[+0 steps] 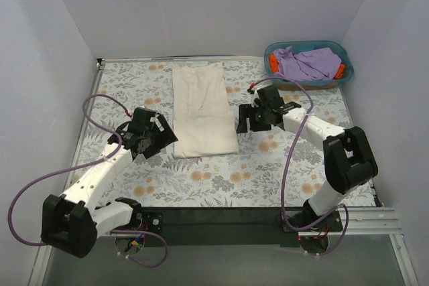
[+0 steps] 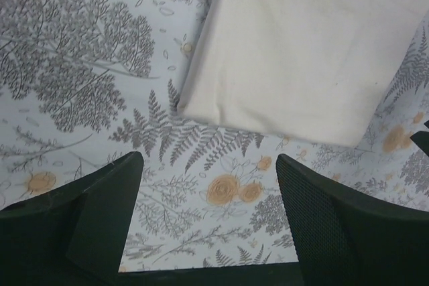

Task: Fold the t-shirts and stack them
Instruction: Fold the tshirt

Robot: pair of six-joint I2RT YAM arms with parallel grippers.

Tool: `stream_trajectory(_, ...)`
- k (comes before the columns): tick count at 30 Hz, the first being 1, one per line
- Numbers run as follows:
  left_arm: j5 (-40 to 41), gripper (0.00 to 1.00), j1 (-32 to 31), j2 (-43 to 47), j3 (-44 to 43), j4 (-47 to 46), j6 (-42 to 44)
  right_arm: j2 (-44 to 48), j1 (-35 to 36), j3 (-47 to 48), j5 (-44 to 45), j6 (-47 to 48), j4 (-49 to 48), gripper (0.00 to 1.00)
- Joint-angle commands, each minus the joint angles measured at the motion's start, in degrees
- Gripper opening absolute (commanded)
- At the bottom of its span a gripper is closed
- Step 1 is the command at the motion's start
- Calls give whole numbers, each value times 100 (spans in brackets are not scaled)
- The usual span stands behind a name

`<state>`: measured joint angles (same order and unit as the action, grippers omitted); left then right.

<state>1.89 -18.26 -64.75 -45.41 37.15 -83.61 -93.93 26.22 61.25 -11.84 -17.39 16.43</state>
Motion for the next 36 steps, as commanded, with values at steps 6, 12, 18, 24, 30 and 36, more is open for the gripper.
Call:
stream_trajectory(6, 584, 80, -187, 938, 366, 1049, -437, 1253, 419, -799, 1228, -1, 801, 83)
stream_trajectory(12, 366, 80, -187, 1008, 515, 944, -410, 1509, 279, -1195, 639, -695, 774, 98)
stream_trajectory(18, -100, 80, -187, 1140, 1025, 259, -498, 1579, 279, -1291, 788, -1038, 836, 98)
stream_trajectory(24, -400, 73, -195, 921, 1403, -287, -813, 1448, 401, -1248, 875, -1109, 889, 97)
stream_trajectory(30, -190, 52, -248, 543, 1570, -708, -1743, 1255, 481, -967, 894, -926, 906, 90)
stream_trajectory(36, 398, 43, -459, 121, 1561, -805, -2694, 982, 560, -764, 542, -626, 977, 86)
